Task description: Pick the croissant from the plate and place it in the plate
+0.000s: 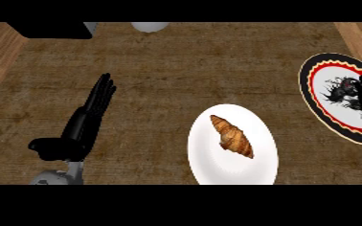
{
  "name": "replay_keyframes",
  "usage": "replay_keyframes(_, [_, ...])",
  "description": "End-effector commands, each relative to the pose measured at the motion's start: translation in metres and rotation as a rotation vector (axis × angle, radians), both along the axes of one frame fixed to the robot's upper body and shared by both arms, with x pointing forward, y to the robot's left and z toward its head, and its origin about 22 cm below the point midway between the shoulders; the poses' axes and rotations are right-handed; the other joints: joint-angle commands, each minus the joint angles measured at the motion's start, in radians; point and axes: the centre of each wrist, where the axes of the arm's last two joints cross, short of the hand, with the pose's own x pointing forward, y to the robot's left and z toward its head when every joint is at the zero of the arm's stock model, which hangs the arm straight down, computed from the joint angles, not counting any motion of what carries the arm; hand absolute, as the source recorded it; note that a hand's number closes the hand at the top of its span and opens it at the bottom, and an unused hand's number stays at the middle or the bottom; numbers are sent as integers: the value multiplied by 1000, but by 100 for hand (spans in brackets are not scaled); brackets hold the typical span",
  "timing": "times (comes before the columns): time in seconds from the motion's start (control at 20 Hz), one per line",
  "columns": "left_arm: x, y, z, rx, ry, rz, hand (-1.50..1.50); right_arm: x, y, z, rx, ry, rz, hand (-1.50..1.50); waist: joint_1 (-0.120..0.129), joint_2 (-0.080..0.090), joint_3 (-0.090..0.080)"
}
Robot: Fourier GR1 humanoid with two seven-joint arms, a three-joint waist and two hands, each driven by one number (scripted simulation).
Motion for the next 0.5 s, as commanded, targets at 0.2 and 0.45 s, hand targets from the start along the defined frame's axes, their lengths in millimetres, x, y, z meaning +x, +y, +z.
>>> replay_keyframes(0.2, [-1,69,-2,325,34,158,0,32,135,17,548,-108,630,-150,68,-2,4])
replay_keyframes(0.45, [-31,105,-18,437,116,263,0,3,169,18,405,-365,514,-150,-21,-8,-4])
